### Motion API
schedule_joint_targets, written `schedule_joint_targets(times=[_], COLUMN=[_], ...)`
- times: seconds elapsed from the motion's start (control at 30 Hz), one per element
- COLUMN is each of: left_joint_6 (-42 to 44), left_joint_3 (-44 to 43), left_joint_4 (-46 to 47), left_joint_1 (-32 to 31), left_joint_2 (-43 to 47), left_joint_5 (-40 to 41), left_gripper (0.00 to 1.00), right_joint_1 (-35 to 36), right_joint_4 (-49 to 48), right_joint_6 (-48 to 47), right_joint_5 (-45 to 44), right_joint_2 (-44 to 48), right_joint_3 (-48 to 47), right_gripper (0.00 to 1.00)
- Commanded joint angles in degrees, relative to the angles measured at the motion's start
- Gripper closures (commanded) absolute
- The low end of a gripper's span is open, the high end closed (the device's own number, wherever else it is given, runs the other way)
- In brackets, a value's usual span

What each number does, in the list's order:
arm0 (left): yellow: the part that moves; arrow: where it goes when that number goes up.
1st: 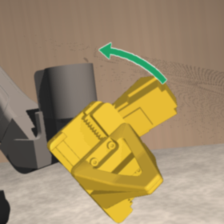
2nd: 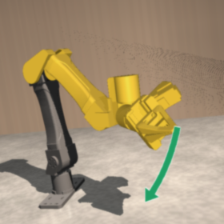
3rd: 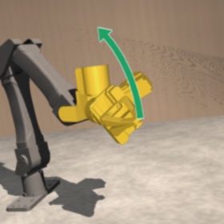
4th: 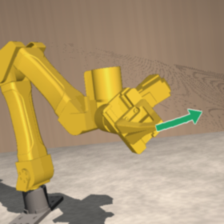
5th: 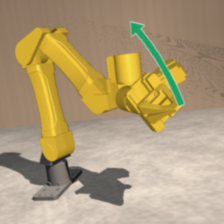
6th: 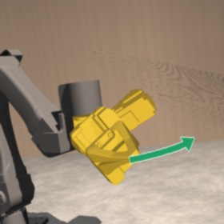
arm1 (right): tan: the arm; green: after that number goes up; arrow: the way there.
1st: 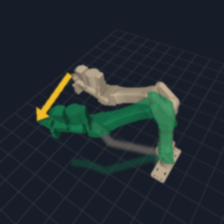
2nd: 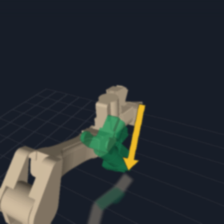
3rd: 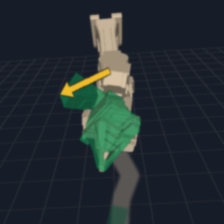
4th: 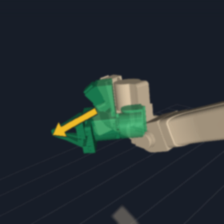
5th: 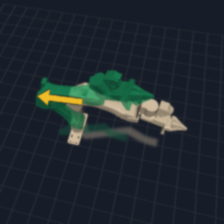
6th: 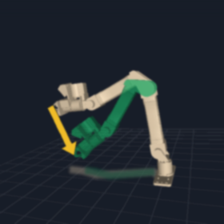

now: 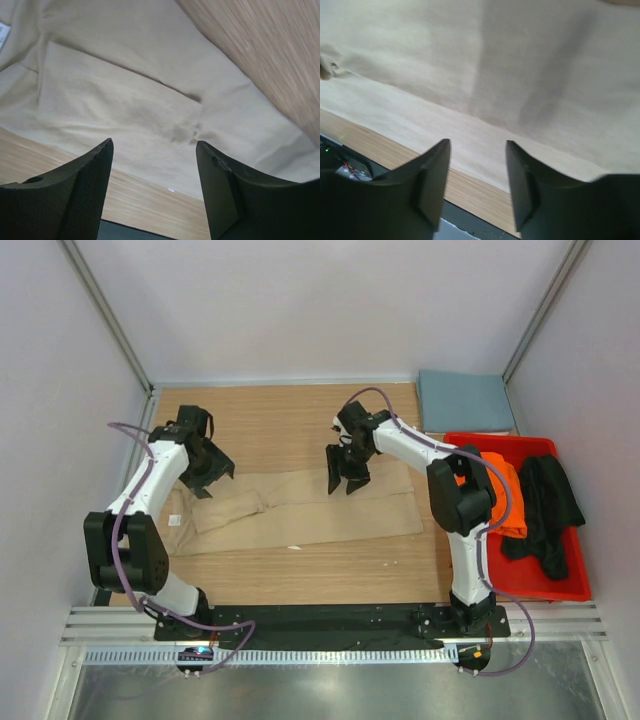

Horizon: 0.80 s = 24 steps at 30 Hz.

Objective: Fold and stack the t-shirts
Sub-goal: Fold the tshirt

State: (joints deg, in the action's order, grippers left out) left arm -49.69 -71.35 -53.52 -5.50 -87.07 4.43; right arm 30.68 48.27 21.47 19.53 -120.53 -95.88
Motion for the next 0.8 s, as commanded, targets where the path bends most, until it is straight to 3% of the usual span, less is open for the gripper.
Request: schedule_joint_targets(times=[0.0,0.1,0.4,0.63,0.77], left_joint_6=[-10.50,-16.21,-28.26,-24.50,-18.09], left_joint_3=[0.25,-1.42,0.07,-7.21,-21.76], left_joint_4=[-3.61,-6.06,-8.10,-10.73,-15.20], left_joint_1=[4.08,5.23,5.23,7.17,6.99], left_joint_2=[-2.31,-5.74,-16.62,-28.85,-38.16], left_joint_5=[1.91,1.02,1.73,9.10,11.57], left_gripper=[0.31,0.27,0.20,0.20,0.20], right_joint_1=[-0.09,-0.09,-0.09,-0.62,-0.71], right_joint_4=[1.13,-0.28,0.07,1.38,1.39], right_joint_6=[-1.79,-2.49,-5.12,-7.41,-10.30], right_joint_5=[-5.20,-6.43,-8.28,-9.86,-11.97], right_joint_2=[7.93,11.63,17.78,18.32,17.44], right_joint_3=[2.61,5.87,9.13,9.74,10.09], right_gripper=[0.40,0.30,0.28,0.27,0.25])
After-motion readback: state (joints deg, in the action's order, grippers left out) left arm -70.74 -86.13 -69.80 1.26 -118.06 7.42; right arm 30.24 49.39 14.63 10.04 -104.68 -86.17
